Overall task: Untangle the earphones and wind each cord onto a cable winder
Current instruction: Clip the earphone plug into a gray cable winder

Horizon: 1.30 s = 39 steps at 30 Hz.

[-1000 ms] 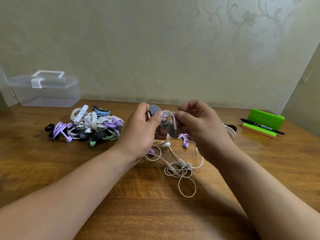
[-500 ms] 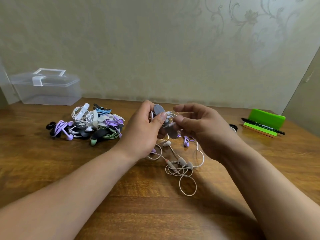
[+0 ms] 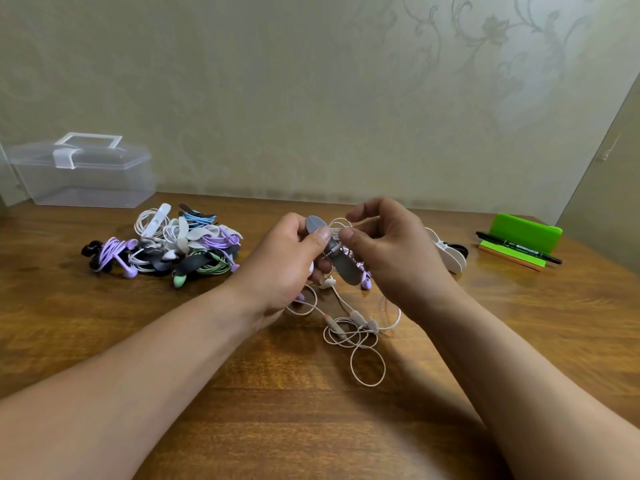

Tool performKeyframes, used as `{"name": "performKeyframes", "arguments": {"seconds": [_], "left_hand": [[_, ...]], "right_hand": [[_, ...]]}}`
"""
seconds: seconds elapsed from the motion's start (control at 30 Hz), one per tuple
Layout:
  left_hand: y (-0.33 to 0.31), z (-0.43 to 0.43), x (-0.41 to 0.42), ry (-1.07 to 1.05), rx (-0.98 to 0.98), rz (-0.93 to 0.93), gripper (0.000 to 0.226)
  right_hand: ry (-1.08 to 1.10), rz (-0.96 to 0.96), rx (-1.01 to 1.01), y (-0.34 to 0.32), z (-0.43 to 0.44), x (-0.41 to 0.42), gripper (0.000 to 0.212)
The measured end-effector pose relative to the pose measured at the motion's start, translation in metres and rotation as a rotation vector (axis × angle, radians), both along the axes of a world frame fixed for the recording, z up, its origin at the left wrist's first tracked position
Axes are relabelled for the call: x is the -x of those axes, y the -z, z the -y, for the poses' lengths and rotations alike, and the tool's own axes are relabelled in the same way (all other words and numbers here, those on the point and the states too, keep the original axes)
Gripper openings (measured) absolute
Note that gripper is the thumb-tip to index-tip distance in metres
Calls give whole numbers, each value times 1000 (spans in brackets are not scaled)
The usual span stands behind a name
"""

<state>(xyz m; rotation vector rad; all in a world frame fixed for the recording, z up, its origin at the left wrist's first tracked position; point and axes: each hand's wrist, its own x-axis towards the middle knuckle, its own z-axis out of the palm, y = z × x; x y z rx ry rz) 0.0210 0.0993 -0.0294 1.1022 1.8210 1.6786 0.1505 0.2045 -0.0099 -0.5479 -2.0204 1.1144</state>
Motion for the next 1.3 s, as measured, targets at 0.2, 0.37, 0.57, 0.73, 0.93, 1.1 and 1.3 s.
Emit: {"name": "performKeyframes", "arguments": {"seconds": [0.2, 0.37, 0.57, 0.73, 0.93, 1.1, 1.3], "left_hand": [[0, -1, -2, 29, -9, 173, 18], [-6, 3, -4, 120, -25, 232, 22], [-8, 5, 6, 163, -15, 146, 20], [-9, 7, 7, 199, 7, 102, 16], [-9, 8, 10, 197, 4, 75, 15], [-7, 8, 11, 198, 23, -10, 9], [-9, 7, 10, 207, 4, -9, 14]], "right_hand": [[46, 17, -40, 5, 3, 5, 13], [66, -67, -25, 6, 4, 6, 12], [-28, -20, 8, 2, -2, 3, 11], [-110, 41, 67, -1, -11, -4, 8], [-97, 39, -25, 5, -8, 0, 12], [-104, 121, -16, 7, -9, 1, 15], [-51, 88, -51, 8, -7, 3, 15]]}}
